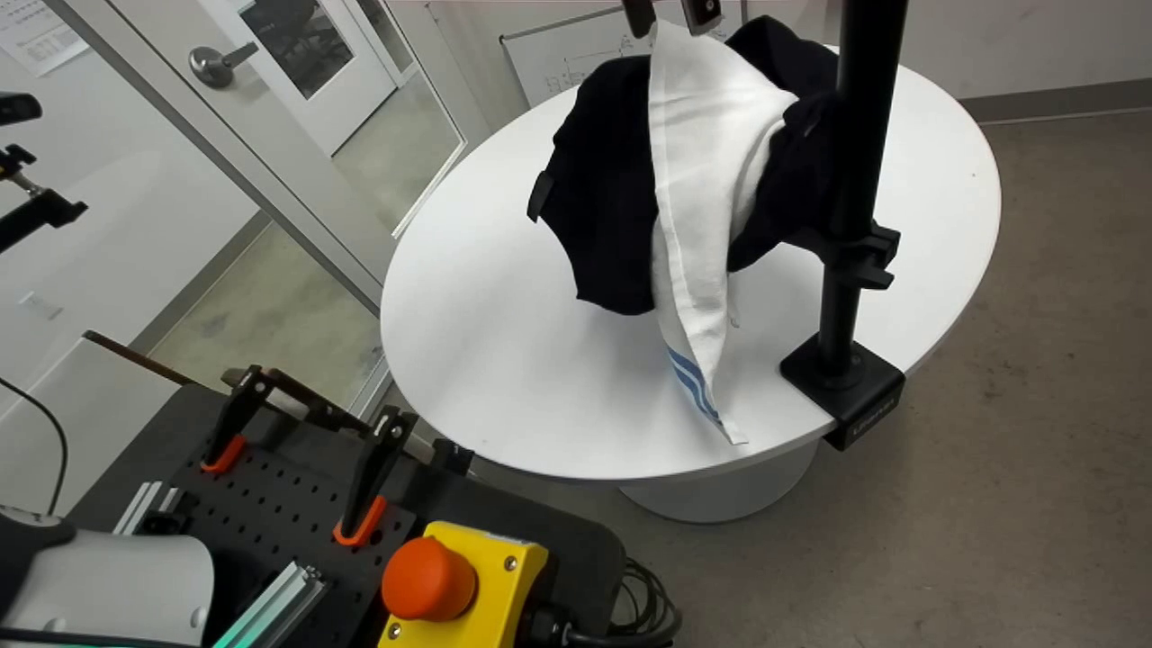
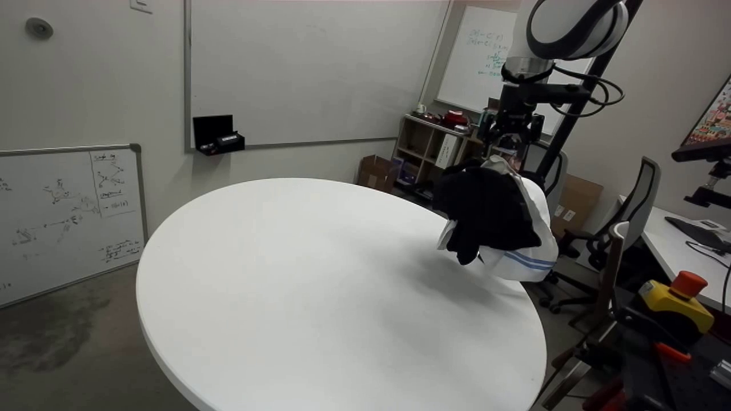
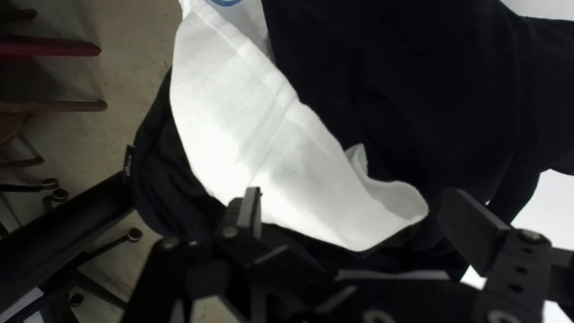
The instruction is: Pick up the white cloth and put it on the table
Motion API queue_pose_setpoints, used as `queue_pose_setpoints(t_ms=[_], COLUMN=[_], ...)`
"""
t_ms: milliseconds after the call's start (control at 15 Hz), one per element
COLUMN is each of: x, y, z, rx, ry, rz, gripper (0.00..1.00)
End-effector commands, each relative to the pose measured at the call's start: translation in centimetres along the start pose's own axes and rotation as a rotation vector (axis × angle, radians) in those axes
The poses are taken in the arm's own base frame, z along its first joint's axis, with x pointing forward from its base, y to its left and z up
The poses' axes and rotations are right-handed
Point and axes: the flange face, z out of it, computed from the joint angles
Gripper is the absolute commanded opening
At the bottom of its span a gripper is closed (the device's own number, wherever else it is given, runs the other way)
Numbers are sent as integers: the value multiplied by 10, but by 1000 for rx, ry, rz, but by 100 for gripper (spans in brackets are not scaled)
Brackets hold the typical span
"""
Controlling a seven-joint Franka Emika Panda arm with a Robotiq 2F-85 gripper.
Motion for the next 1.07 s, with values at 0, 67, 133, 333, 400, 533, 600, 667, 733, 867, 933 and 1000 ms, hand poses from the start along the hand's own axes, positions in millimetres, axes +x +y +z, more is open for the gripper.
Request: queue_pose_setpoints(t_ms=[0,67,133,333,400,533,600,667,733,867,933,1000], x=[4,4,3,3,3,4,4,4,4,4,5,5], y=[-5,-6,-6,-8,-8,-8,-8,-7,-7,-6,-5,-5], z=[5,8,10,14,14,14,13,12,12,9,8,5], rx=[-33,-37,-40,-44,-44,-44,-43,-42,-41,-35,-32,-29], ry=[-5,-6,-10,-16,-17,-16,-15,-15,-15,-13,-12,-10], rz=[8,7,5,3,3,4,4,6,6,8,8,8], gripper=[90,85,74,48,39,25,16,10,2,0,0,1])
